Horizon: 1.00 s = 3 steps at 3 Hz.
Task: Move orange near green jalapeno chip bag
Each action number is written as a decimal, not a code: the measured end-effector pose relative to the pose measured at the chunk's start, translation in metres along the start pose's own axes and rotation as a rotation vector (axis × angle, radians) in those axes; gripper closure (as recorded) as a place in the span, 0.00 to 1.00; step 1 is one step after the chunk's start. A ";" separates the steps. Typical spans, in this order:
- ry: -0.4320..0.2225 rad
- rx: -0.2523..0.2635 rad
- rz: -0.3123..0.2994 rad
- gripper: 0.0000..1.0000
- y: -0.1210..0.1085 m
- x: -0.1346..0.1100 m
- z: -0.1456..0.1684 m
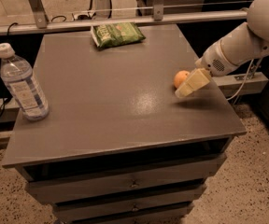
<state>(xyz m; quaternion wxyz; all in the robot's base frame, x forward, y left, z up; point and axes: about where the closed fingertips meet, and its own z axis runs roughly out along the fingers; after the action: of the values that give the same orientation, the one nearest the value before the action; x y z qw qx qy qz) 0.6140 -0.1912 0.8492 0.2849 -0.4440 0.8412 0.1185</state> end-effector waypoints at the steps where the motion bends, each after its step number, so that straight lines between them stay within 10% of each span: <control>1: -0.039 -0.004 0.015 0.40 -0.005 -0.007 0.001; 3: -0.127 0.007 -0.015 0.87 -0.010 -0.034 -0.018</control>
Offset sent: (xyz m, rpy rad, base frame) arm 0.0198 0.0079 0.0334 0.1188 -0.0732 0.0021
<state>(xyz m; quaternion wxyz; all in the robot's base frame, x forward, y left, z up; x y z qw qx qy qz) 0.6307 -0.1821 0.8839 0.3400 -0.4409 0.8186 0.1413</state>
